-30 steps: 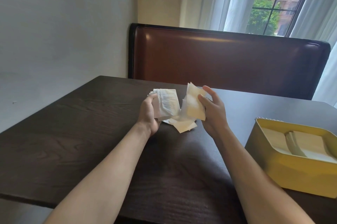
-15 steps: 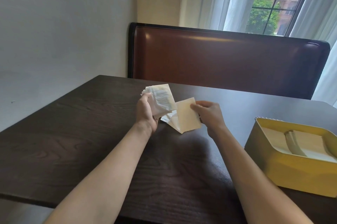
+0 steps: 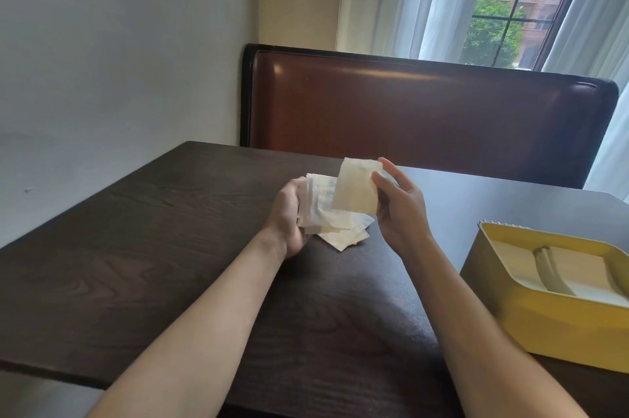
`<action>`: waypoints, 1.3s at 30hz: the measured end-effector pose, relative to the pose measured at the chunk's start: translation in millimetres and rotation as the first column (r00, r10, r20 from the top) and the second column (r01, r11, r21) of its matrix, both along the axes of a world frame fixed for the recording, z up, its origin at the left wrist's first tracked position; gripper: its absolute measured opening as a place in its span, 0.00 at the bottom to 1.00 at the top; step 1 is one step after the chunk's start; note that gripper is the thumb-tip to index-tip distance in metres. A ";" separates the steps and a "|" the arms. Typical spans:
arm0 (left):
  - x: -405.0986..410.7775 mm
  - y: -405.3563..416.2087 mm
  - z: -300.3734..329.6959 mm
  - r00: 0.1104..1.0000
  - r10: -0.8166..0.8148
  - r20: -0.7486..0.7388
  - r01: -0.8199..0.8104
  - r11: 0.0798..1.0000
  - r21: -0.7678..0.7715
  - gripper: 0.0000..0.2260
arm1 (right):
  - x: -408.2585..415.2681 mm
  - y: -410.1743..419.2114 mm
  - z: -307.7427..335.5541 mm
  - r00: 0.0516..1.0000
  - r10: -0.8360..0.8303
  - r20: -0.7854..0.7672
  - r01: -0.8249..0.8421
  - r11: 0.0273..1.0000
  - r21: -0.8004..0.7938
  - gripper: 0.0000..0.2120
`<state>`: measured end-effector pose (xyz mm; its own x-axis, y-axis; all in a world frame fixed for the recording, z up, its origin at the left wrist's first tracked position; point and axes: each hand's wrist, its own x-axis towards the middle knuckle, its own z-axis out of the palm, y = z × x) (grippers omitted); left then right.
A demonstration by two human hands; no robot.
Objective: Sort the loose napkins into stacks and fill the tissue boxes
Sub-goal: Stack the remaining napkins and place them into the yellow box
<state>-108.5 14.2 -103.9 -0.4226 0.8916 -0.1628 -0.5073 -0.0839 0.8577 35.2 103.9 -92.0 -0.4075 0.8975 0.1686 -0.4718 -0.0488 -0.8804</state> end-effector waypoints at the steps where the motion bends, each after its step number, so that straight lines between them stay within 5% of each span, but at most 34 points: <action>1: 2.1 -0.3 0.4 0.998 -0.058 0.006 0.058 0.998 0.003 0.25 | -1.2 -1.0 0.0 1.000 0.014 0.000 -0.014 1.000 0.015 0.12; 4: 8.2 -3.5 2.4 0.984 -0.181 -0.004 0.181 0.983 0.014 0.28 | -4.8 -3.5 -2.7 0.964 -0.086 0.252 0.038 0.981 0.189 0.16; 7: 10.0 -2.2 -0.3 0.975 -0.204 -0.085 0.207 0.978 0.026 0.21 | -8.3 -5.4 -8.7 0.881 -0.193 0.433 0.064 0.953 0.297 0.17; 12: -0.8 6.2 -7.2 0.987 0.120 -0.103 -0.123 0.992 -0.021 0.05 | -5.0 8.1 -14.8 0.838 -0.322 0.441 0.194 0.931 0.311 0.16; 15: -14.2 6.2 -5.5 0.957 0.288 -0.017 -0.289 0.957 -0.032 0.04 | -3.8 22.2 -31.6 0.535 -0.467 0.704 0.087 0.859 0.504 0.17; 17: -18.9 6.2 -7.5 0.940 0.341 0.035 -0.339 0.940 -0.035 0.05 | -7.5 25.4 -41.6 0.294 -0.478 0.828 -0.122 0.840 0.529 0.17; 19: -20.1 6.6 -9.7 0.934 0.348 0.084 -0.345 0.938 -0.043 0.04 | -10.9 25.7 -45.1 0.147 -0.489 0.860 -0.231 0.828 0.510 0.21; 21: -20.9 6.2 -11.3 0.933 0.329 0.148 -0.325 0.944 -0.052 0.03 | -12.0 25.5 -44.9 0.187 -0.495 0.849 -0.202 0.826 0.526 0.19; 25: -21.5 5.3 -12.3 0.931 0.287 0.225 -0.279 0.958 -0.066 0.00 | -4.3 23.2 -39.0 0.540 -0.426 0.726 0.039 0.874 0.484 0.03; 31: -17.9 7.9 -12.5 0.960 0.246 0.131 -0.245 0.969 -0.026 0.04 | 1.9 5.8 -11.5 0.928 -0.225 0.298 0.160 0.961 0.227 0.03; 35: -7.7 3.0 -6.7 0.995 0.062 0.074 -0.063 0.998 0.008 0.11 | 2.3 -6.6 1.5 0.986 0.070 0.151 -0.084 0.993 0.087 0.05; 39: 4.5 -1.4 -4.1 0.962 -0.271 0.036 0.269 0.961 0.059 0.25 | -7.0 -8.2 -8.7 0.894 -0.184 0.409 0.060 0.953 0.296 0.05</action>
<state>-103.9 12.9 -108.0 -0.1588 0.9793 -0.1252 -0.5536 0.0167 0.8326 28.2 95.6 -100.7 -0.3850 0.8899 0.2447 -0.0335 0.2515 -0.9673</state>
